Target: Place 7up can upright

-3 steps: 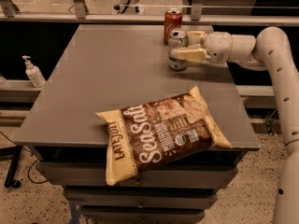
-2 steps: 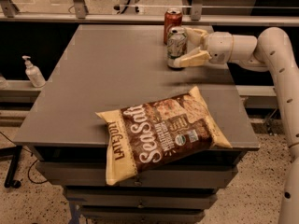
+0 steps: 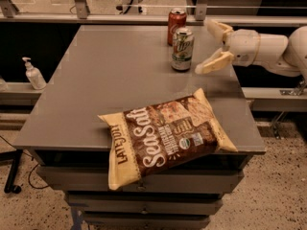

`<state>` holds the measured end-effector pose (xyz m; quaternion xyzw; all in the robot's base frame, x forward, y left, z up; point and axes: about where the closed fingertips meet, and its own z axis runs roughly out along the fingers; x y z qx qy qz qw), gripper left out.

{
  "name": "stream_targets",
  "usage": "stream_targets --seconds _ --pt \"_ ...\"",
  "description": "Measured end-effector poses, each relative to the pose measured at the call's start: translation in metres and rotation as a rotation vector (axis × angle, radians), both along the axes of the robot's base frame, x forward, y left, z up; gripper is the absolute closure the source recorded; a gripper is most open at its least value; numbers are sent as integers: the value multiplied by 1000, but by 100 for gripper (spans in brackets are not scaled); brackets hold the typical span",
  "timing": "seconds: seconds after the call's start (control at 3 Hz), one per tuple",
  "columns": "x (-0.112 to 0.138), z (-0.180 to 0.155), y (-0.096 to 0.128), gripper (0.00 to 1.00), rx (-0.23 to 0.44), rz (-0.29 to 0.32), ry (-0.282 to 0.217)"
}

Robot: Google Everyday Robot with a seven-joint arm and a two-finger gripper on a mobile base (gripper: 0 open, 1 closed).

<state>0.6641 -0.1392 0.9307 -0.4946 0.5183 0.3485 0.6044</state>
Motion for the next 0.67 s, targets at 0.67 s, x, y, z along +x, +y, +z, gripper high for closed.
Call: stream_targets --seconds 0.67 --pt "-27 34 -49 0 -38 -117 -42"
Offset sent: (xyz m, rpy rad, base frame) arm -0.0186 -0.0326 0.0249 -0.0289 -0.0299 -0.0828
